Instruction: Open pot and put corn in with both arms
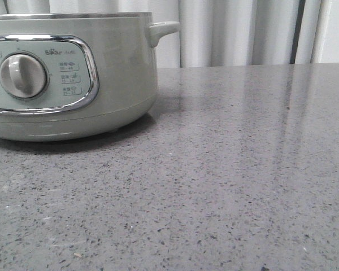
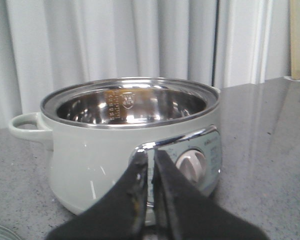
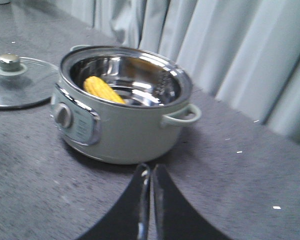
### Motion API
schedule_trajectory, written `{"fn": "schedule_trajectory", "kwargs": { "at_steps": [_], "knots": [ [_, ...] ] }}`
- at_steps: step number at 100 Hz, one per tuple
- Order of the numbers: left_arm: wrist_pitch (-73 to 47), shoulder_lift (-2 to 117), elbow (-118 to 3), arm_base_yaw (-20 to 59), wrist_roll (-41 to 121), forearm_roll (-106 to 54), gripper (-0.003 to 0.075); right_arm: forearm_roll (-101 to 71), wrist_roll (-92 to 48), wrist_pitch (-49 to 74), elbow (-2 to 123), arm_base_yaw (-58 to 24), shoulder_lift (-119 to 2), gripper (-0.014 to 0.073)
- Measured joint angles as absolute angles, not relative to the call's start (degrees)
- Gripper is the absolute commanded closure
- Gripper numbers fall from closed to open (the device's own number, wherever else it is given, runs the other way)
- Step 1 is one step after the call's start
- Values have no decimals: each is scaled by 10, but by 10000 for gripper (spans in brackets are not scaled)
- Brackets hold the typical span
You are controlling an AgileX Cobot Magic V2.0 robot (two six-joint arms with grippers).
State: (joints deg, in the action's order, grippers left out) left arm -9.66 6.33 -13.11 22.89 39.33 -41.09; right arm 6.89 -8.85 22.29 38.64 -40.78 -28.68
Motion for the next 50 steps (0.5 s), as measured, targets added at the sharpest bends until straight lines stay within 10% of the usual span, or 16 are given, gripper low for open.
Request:
{"fn": "schedule_trajectory", "kwargs": {
  "at_steps": [50],
  "knots": [
    [-85, 63, -128, 229, 393, -415, 734, 130, -88, 294, 305, -408, -113, 636]
  ]
}}
